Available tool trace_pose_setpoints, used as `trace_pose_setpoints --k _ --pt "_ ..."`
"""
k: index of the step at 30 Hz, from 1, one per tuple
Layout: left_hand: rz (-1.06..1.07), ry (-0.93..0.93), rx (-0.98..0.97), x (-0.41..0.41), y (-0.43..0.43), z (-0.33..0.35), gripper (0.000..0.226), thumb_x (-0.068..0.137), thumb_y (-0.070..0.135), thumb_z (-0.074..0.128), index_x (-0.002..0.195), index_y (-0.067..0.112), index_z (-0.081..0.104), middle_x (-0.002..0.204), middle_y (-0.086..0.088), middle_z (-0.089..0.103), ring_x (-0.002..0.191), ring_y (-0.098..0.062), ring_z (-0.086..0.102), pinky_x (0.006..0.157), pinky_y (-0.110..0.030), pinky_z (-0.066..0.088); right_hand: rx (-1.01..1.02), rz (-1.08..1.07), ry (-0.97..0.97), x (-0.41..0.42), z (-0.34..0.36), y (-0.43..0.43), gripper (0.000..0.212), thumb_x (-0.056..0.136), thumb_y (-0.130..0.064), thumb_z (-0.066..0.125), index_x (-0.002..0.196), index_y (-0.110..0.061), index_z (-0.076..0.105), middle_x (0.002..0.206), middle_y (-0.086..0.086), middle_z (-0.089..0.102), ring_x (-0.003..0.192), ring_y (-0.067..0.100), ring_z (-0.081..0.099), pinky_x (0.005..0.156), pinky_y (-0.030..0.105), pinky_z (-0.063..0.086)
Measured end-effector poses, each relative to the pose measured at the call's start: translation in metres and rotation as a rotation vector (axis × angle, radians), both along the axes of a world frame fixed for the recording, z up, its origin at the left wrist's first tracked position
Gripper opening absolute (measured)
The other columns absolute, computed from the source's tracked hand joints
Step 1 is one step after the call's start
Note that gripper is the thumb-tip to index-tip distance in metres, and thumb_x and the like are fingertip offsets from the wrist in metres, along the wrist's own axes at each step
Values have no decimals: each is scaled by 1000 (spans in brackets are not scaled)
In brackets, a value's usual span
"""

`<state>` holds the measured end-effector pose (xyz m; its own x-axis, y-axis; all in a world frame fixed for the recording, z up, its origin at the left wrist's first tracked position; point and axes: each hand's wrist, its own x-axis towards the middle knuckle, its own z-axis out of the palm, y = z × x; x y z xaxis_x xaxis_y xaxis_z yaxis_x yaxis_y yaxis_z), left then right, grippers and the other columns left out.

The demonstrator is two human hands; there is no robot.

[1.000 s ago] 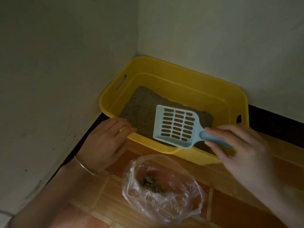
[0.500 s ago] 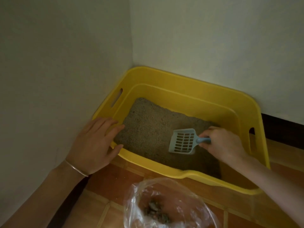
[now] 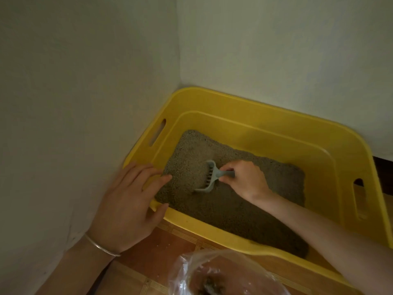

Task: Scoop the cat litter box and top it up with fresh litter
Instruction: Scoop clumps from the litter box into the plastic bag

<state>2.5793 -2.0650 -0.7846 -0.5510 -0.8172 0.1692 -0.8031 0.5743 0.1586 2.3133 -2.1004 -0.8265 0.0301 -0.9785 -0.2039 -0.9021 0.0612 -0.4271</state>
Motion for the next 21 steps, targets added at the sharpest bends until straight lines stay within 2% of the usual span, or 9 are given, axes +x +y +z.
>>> trace_pose_setpoints --k 3,6,12,16,19,21 --pt "4 16 0 0 0 -1 49 79 44 49 119 19 63 118 0 61 117 -22 52 109 -42 28 -45 -69 1 -6 -1 -10 26 87 -30 62 112 -26 65 107 -5 67 94 13 61 71 27 47" --pt "6 33 -10 0 -1 -2 47 79 44 50 117 20 64 116 0 62 116 -22 53 107 -44 31 -73 -144 -5 -25 -2 -18 30 86 -31 63 114 -22 64 113 -3 66 99 16 61 79 30 49" --pt "12 35 -17 0 -1 -2 45 79 44 50 115 21 65 114 1 62 114 -21 53 109 -41 28 -47 -153 -34 -62 5 -5 31 85 -29 64 115 -20 64 117 0 64 105 16 58 78 22 39" --pt "16 31 -19 1 0 -2 45 79 45 49 113 21 66 113 2 62 114 -21 53 109 -39 27 -73 -132 -111 -77 18 10 29 81 -24 68 110 -23 65 111 -4 65 98 10 56 82 23 41" --pt "20 32 -22 1 0 -2 44 79 46 49 112 22 66 113 3 62 114 -19 52 109 -38 26 -113 -96 -150 -81 30 15 28 80 -25 69 108 -24 66 99 -12 61 85 -1 50 69 5 34" --pt "22 33 -21 1 1 -3 44 79 46 49 112 22 67 112 3 62 114 -20 52 109 -39 27 -136 -72 -168 -83 35 18 28 80 -25 69 107 -24 67 97 -15 60 79 -7 48 68 -1 32"
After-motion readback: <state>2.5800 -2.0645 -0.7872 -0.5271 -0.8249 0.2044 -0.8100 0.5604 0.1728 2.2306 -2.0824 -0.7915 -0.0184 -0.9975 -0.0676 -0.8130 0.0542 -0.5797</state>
